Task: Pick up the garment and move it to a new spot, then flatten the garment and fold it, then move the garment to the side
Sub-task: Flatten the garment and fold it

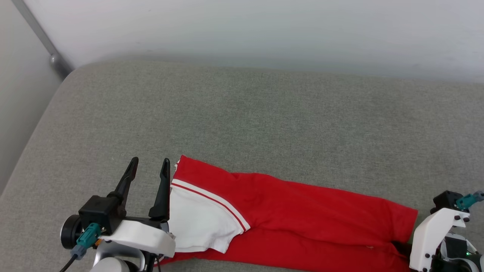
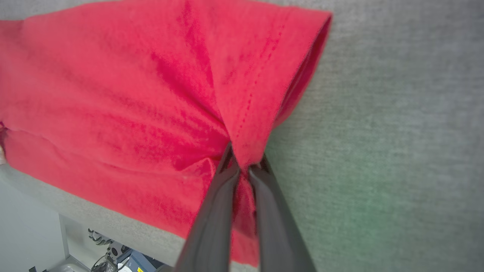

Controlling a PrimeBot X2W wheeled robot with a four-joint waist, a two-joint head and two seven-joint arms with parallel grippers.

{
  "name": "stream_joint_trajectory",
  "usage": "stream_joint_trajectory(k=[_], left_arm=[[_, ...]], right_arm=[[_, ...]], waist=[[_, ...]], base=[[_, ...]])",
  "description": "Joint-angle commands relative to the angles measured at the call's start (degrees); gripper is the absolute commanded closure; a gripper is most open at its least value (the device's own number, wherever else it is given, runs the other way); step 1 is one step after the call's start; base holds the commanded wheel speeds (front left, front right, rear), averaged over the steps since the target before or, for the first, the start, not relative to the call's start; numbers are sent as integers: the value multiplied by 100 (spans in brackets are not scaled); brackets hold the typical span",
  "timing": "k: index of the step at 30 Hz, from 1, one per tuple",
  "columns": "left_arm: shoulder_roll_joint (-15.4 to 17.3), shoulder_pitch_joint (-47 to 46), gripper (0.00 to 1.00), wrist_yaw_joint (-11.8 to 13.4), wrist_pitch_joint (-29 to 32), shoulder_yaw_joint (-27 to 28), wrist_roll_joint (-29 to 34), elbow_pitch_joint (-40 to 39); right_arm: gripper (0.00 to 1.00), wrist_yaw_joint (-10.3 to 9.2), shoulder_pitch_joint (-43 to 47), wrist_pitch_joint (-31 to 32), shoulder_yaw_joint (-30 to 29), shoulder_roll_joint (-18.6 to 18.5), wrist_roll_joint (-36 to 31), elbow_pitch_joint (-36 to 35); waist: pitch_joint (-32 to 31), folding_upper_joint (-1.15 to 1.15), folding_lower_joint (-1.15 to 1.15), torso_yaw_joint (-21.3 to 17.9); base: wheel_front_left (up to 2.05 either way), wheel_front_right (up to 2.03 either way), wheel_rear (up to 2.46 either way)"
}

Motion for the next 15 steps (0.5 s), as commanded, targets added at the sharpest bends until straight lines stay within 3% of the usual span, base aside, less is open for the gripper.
stream_joint_trajectory(k=[1, 9, 15], left_arm=[[47, 13, 0, 37, -9, -11, 48, -5], [204, 225, 0, 173, 99, -15, 121, -134], [286, 339, 0, 339, 147, 35, 169, -272]], right_arm=[[100, -2, 0, 9, 84, 48, 28, 102], [100, -2, -268, 25, 187, -315, 126, -75], [100, -3, -402, 181, -203, -636, -50, -109]], waist=[[-26, 0, 0, -26], [-259, 0, 0, -272], [-335, 0, 0, -524]], base=[[0, 0, 0], [0, 0, 0], [0, 0, 0]])
